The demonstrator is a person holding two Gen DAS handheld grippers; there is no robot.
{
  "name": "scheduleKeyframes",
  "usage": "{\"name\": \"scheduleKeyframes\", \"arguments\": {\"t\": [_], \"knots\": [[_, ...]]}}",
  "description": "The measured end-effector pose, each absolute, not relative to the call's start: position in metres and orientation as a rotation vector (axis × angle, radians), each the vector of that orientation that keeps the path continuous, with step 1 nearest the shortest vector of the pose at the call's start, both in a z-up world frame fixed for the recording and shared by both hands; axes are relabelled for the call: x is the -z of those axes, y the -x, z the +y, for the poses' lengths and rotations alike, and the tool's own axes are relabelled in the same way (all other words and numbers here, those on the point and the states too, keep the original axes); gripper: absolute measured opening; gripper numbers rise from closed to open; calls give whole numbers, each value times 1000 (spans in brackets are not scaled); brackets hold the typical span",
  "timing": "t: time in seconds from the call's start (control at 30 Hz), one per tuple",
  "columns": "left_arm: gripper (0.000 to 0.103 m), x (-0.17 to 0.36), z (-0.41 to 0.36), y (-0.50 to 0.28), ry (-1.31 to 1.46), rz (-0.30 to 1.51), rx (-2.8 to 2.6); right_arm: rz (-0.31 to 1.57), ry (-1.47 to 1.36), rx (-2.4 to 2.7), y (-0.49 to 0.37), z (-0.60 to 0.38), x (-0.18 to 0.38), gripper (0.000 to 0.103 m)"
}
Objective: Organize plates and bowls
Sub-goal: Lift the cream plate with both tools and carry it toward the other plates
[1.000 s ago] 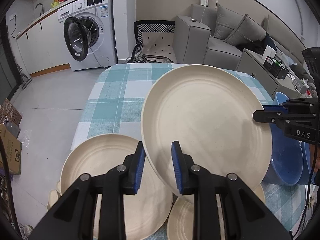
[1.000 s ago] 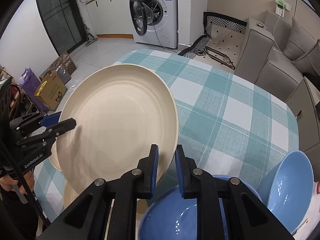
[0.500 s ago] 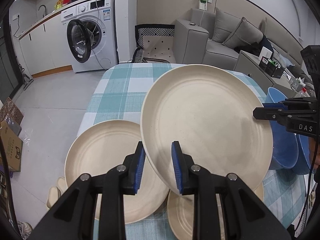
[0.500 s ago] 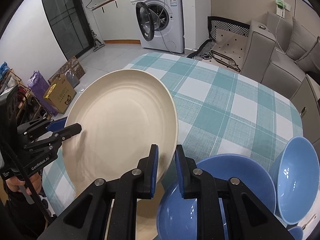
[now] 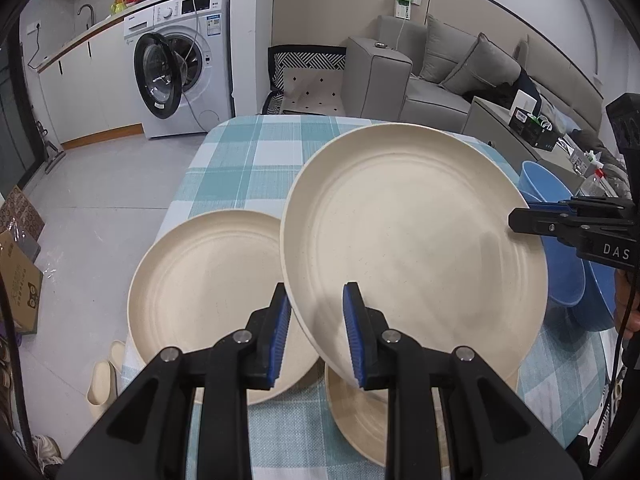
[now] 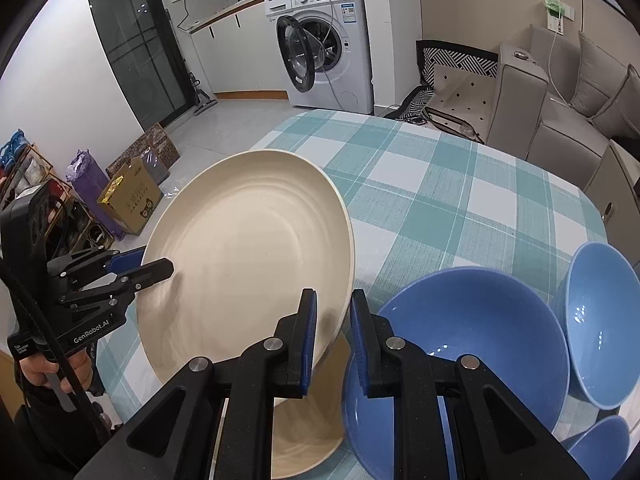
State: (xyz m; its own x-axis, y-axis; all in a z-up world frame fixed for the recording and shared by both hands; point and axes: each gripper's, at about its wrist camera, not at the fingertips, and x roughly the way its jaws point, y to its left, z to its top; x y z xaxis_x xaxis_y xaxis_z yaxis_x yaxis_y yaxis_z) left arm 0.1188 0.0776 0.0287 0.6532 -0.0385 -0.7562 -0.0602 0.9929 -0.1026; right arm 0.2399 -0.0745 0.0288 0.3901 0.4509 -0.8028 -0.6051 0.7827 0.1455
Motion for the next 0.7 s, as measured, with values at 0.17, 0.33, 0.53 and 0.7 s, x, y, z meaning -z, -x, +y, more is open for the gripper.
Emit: {"name": "scheduleKeyframes", "arguments": {"t": [0.17,0.33,0.53,0.7], "knots": [[25,-26,79,-107,130,863,-5,955,184,-677,-228,-75,-23,17],[25,-25,78,-97,124,863,-13,939,171,-683,-215,-75,-21,17],[25,-23,78,-87,127,862,-9,930,150,-683,-202,-78,-13,17],[25,-17,77,-83,131,868,-2,923,140,-669,-190,-83,-3,17]]}}
